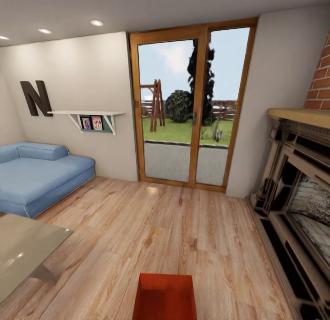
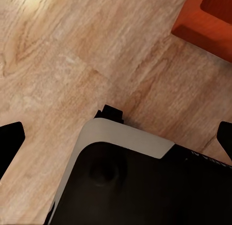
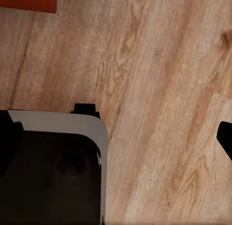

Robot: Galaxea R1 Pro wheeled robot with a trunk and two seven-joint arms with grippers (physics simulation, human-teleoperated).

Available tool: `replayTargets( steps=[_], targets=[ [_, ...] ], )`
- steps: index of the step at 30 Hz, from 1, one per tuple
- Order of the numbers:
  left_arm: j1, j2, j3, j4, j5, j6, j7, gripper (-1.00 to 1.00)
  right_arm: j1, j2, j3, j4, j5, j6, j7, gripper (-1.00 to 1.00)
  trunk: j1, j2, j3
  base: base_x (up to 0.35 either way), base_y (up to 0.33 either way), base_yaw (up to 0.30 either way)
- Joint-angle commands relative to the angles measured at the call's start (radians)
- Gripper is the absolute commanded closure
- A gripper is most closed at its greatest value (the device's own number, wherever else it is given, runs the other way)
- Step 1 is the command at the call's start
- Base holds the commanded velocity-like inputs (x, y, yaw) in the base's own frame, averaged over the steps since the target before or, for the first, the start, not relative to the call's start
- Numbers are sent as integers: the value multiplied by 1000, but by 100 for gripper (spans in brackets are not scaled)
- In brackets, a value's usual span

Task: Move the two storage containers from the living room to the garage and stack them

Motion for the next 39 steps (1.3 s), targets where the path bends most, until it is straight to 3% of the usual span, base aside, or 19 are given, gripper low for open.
replayTargets(
  steps=[1, 39],
  targets=[
    [-1, 1, 0, 0, 4, -3, 4, -100, -1, 0, 9, 3, -8, -6, 0, -100, 0, -1, -3, 0, 0, 0],
    [-1, 4, -12, -3, -6, -3, 7, -100, -1, 1, 18, 3, 5, -14, -2, -100, 0, -1, -63, 0, 0, 0]
  ],
)
